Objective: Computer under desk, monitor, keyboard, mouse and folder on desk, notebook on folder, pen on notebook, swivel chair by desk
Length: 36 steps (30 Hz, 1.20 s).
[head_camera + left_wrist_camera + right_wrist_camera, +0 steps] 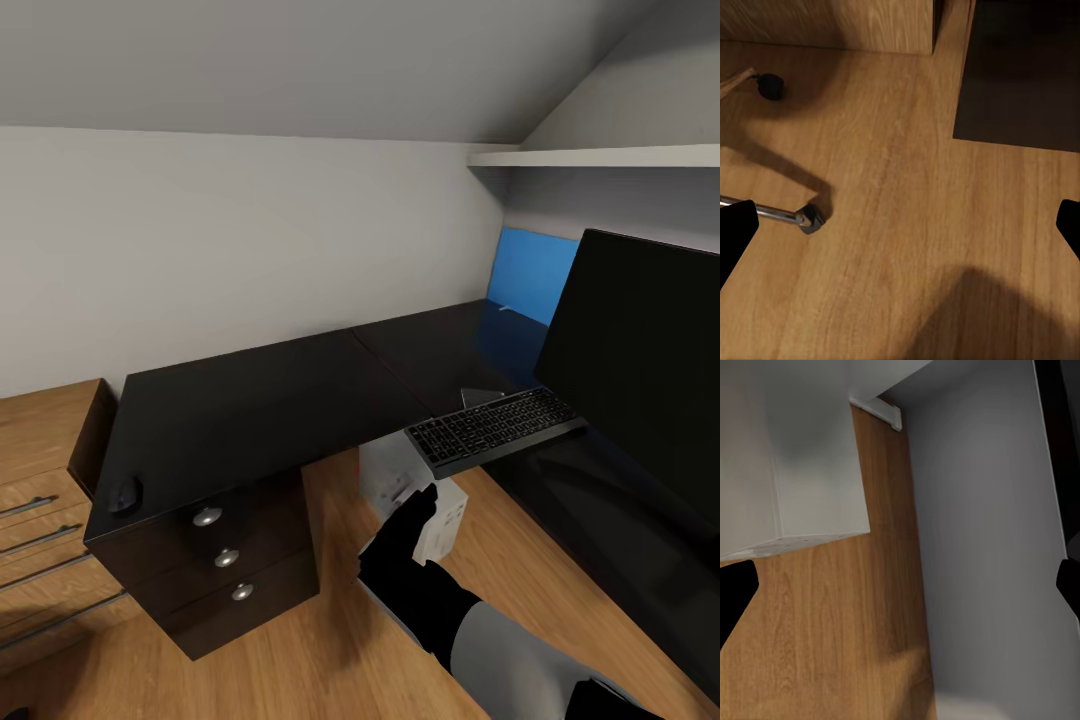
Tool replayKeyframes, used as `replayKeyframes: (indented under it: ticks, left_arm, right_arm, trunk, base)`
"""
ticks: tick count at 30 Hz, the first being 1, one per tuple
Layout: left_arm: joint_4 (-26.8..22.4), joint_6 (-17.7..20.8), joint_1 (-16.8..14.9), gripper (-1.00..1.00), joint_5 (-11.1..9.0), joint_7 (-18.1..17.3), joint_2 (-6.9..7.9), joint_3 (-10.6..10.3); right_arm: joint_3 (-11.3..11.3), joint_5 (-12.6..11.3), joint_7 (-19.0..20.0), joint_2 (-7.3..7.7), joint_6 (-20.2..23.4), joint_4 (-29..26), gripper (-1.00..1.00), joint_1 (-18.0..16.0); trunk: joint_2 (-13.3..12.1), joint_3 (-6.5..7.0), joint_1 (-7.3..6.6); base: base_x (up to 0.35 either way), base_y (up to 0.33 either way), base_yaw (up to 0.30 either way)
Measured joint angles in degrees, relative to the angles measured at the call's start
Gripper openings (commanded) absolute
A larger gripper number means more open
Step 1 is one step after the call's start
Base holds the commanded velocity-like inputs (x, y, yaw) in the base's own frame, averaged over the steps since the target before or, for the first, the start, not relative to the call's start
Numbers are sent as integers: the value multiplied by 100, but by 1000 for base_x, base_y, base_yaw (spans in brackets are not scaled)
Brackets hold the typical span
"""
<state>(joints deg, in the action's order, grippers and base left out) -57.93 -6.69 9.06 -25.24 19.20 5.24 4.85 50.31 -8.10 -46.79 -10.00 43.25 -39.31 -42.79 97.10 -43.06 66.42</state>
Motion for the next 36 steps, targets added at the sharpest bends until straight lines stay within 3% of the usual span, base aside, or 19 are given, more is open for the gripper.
replayKeyframes:
  ticks: [30, 36]
  left_arm:
    - [0, 0, 1, 100, 9, 0, -7, -8]
    - [0, 0, 0, 100, 9, -7, -9, -9]
  right_arm:
    - [16, 10, -92, 0, -7, 0, 100, 0]
    - [18, 8, -93, 0, -9, 0, 100, 0]
  trunk:
    - [-1162, 520, -636]
    - [-1163, 521, -637]
  base:
    - [0, 0, 0]
    - [0, 0, 0]
